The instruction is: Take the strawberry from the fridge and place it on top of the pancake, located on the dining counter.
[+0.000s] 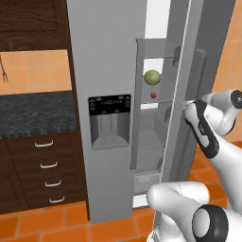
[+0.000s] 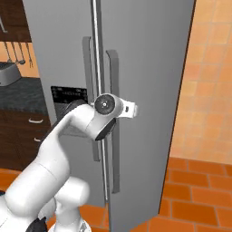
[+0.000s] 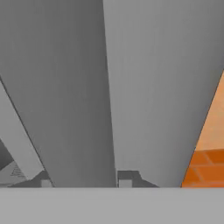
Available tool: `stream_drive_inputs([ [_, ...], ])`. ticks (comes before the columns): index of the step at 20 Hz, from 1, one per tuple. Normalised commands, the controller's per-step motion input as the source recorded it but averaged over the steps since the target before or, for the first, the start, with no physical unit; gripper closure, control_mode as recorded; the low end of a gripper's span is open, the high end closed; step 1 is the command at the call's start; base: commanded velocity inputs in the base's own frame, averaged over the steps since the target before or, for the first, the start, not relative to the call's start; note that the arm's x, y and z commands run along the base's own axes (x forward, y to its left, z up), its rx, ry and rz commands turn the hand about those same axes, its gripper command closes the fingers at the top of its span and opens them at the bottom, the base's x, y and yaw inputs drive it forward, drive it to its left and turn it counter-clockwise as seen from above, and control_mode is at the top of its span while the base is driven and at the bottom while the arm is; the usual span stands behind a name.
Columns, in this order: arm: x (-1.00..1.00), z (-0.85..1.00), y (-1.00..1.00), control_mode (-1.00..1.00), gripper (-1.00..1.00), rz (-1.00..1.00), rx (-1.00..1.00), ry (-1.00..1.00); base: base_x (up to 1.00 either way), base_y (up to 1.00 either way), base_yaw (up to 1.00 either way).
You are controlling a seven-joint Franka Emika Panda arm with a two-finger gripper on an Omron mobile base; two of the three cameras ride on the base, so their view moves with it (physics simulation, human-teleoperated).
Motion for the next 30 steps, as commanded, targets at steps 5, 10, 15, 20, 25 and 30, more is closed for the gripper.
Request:
stream_drive_inputs([
  [5,-0.71,0.0,-0.67,-1.0,1.0,-0.05,0.0,0.04,0.0,0.0,0.0],
  [10,-0.24,0.03,-0.22,-1.0,-1.0,-0.04,0.0,0.01,0.0,0.0,0.0],
  [15,-0.3,0.55,-0.02,-1.0,-1.0,0.0,-0.03,0.0,0.0,0.0,0.0],
  [20,-0.68,0.66,0.32,-1.0,-1.0,-0.04,-0.12,0.11,0.0,0.0,0.0],
  [25,0.08,-0.24,0.99,-1.0,-1.0,-0.03,-0.54,0.5,0.0,0.0,0.0],
  [30,0.86,-0.56,0.91,-1.0,-1.0,-0.06,-0.57,0.51,0.0,0.0,0.0],
])
